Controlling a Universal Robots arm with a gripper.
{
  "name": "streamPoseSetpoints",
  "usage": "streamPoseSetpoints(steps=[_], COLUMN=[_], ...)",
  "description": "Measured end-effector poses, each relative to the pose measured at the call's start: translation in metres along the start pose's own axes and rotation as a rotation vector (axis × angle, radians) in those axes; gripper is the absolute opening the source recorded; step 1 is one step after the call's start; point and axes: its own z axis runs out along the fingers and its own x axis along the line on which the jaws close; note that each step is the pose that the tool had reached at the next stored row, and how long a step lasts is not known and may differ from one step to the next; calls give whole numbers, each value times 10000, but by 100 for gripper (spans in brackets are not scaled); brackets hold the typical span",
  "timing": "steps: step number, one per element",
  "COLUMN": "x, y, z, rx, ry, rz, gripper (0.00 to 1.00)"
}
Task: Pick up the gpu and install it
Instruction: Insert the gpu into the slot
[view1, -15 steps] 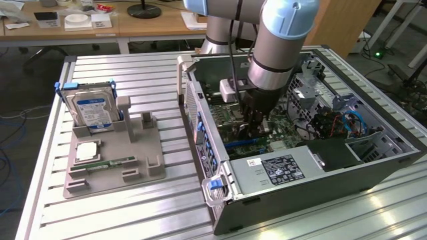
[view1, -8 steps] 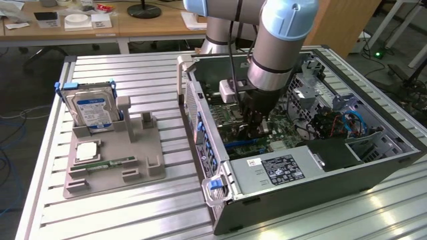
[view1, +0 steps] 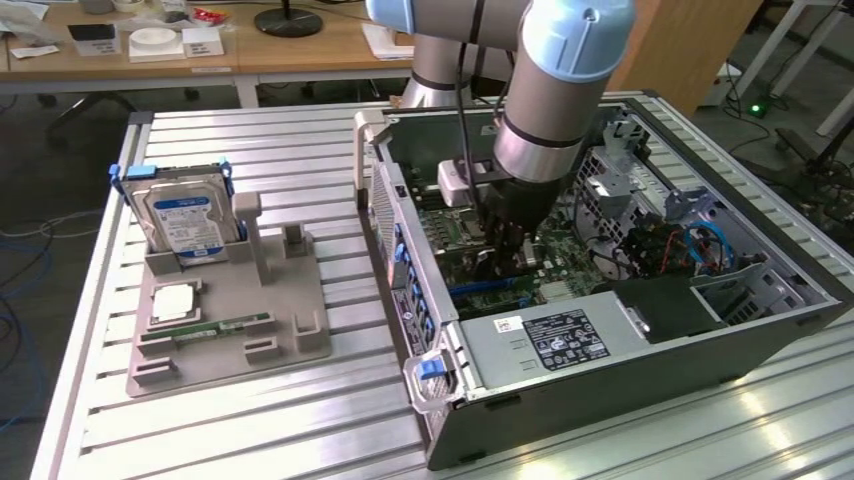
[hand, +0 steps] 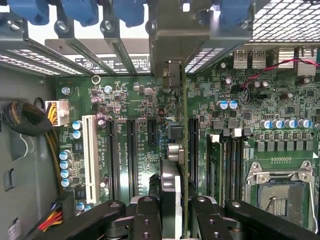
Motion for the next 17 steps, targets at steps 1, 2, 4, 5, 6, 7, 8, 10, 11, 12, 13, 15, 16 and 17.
streamPoseSetpoints(steps=[1,2,4,5,6,7,8,10,11,12,13,15,16,17], x=[0,0,-1,-1,-1,-2,-3,-4,-5,-6,-7,-8,-11,-11], y=[1,1,2,2,3,2,2,3,3,3,4,8,20,21], z=[1,3,5,6,8,9,12,18,23,26,31,37,45,45], rx=[-3,-7,-15,-20,-22,-24,-25,-25,-25,-26,-28,-31,-47,-52], ry=[0,0,1,1,1,1,1,2,2,3,4,6,7,7], rz=[-1,-1,6,12,20,33,49,92,111,129,144,167,196,199], gripper=[28,28,28,28,28,28,28,28,28,28,28,28,28,28])
